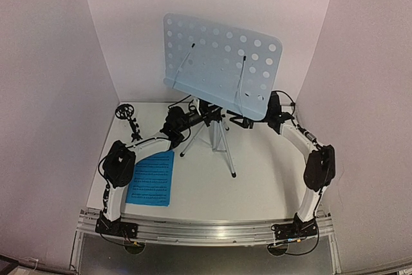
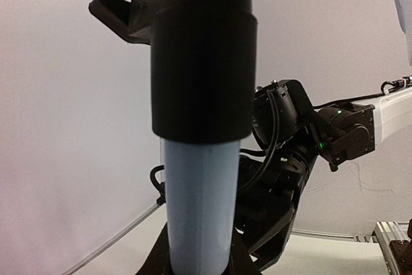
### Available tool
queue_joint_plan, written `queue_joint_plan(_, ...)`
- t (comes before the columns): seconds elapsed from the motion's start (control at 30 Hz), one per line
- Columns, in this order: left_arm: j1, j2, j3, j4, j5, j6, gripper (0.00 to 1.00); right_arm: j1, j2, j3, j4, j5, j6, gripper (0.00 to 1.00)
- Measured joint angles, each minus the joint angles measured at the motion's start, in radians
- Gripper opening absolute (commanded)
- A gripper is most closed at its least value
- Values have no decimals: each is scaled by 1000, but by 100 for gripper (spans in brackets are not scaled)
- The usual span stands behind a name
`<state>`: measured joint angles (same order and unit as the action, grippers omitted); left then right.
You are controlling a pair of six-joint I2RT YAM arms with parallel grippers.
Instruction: Pack up the instrument practice props
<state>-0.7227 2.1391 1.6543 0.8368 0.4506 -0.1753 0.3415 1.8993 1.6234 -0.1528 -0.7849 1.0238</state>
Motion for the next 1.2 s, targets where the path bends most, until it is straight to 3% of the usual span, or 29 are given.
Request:
queue_joint_plan(0.2, 0, 0, 0, 0, 1, 0, 0, 14, 14, 63, 33, -93, 154, 36)
queue_joint_plan(0.53, 0, 0, 0, 0, 3, 1, 0, 19, 45, 65, 40, -179, 213, 31)
queue_joint_plan(0.83, 0, 0, 0, -2, 21, 11, 0, 19, 93, 82, 51, -242, 214, 0)
queue_joint_plan(1.1, 0, 0, 0, -3, 25, 11, 0, 19, 95, 85, 57, -242, 144, 1)
queue_joint_plan(1.2, 0, 0, 1, -3, 26, 2, 0, 20, 68, 51, 68, -205, 12, 22)
